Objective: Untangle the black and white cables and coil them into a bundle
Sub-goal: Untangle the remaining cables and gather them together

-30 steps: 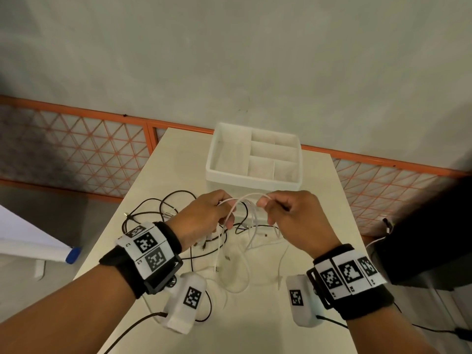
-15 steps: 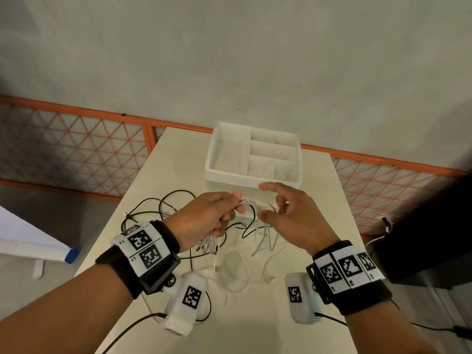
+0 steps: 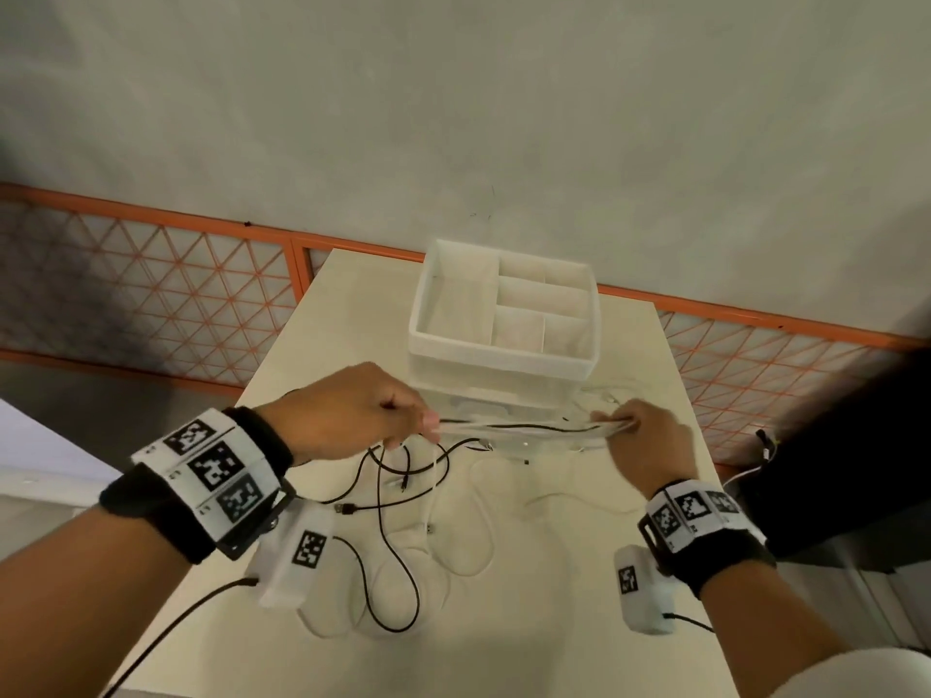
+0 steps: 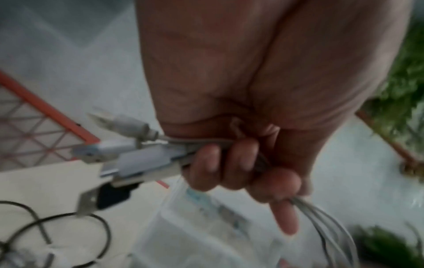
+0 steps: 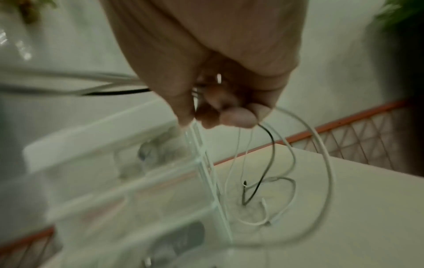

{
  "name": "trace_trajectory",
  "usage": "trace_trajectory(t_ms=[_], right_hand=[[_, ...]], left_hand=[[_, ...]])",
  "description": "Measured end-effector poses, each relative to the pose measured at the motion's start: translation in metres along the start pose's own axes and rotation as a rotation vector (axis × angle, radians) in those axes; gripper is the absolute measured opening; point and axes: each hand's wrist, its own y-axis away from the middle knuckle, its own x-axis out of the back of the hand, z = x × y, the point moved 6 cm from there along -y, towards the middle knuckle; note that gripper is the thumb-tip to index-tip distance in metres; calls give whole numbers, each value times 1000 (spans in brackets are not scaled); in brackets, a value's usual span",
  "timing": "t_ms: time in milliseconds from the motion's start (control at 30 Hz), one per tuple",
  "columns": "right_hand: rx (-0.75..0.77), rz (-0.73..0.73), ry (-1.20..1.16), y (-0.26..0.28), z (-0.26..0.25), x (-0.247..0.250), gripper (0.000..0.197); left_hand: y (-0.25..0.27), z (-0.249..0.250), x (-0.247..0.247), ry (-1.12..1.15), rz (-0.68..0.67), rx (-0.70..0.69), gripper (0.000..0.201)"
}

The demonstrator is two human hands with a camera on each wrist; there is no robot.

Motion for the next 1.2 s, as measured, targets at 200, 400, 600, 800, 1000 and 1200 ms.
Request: trace_trajectory(t_ms=[200,400,600,800,1000,1200], right_hand=[[234,313,-369,-9,-25,41,16],[26,-210,-104,1,20,-15,45],[152,-449,-216,39,-27,-46,69],[129,-542,-103,58,-53,-78,20],[229,-79,-312,46,-54,-56,39],[283,-411,-157,81,-30,-133,27]], left_hand=[[-17,-43,-36,-138,18,171,18],[-14,-55,-31,-103,200,176,24],[-14,-39,-44,-80,184,80,27],[-13,-11,-51,-10,122,-91,25],[-10,-52,-77,-64,-17,140,30],[-6,-85,-70,62,179,311,30]])
